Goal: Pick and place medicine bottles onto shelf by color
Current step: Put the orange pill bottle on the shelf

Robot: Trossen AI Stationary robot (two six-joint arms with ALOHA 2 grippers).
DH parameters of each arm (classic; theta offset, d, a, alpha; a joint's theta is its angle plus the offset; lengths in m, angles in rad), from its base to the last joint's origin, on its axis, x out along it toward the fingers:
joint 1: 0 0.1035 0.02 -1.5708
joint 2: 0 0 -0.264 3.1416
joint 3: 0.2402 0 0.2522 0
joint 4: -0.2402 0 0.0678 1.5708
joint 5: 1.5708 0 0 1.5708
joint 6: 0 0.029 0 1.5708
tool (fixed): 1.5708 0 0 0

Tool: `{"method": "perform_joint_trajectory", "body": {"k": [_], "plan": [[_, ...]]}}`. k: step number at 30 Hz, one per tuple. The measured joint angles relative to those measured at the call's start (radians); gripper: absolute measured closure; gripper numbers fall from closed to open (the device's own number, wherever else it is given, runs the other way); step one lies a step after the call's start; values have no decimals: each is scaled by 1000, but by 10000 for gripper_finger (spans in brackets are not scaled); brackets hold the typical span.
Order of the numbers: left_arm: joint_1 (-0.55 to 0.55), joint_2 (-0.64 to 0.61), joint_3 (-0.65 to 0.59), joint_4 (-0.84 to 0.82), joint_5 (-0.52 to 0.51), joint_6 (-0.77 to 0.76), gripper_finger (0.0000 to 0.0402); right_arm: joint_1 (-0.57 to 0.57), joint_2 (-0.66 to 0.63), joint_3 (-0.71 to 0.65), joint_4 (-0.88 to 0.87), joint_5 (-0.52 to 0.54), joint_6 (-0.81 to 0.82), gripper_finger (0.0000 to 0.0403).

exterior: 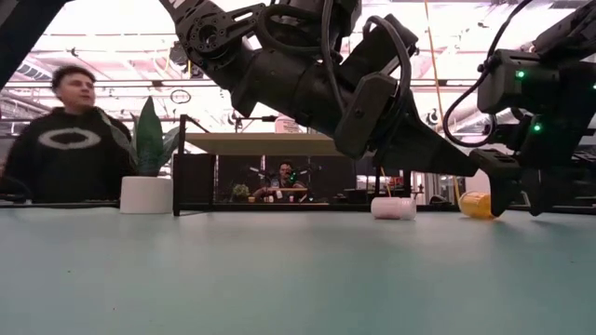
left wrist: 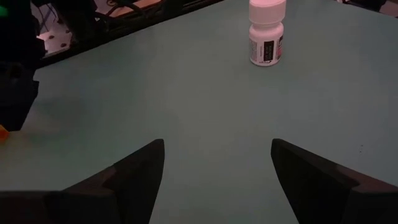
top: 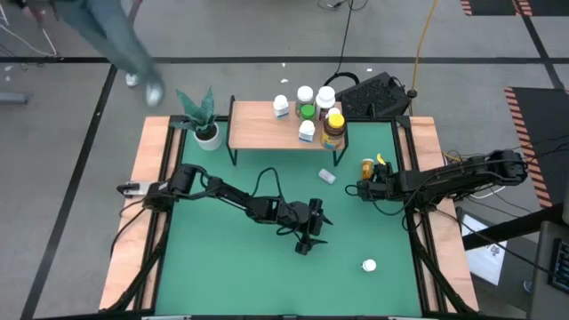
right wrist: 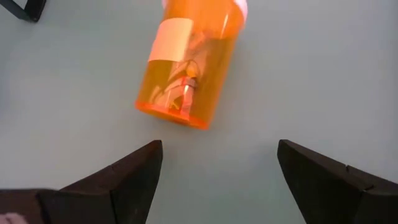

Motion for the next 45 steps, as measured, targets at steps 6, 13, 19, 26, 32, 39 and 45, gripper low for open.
{"method": "perform_joint_trajectory", "body": {"k": [6,13,19,26,32,39,45], "plan": [[0,0,0,-2,0,-3,105,15,-19,0,7,-1,-17,90],[0,0,0,-2,0,-2,105,21,-99,38,8,35,-75,90],[0,0,0,-2,0,-2,105,24,-128,59,8,63,-94,90],[0,1,0,4,0,-3,105,-21,-87,43,26,136,-77,90],[3,2,0,7,0,0,105,-88,-28,-10,196,112,-172,90],[3,2,0,7,0,10,105,-137,-6,-58,254,105,-224,92],[3,2,0,7,0,10,105,-146,-6,-109,289,101,-224,158]]}}
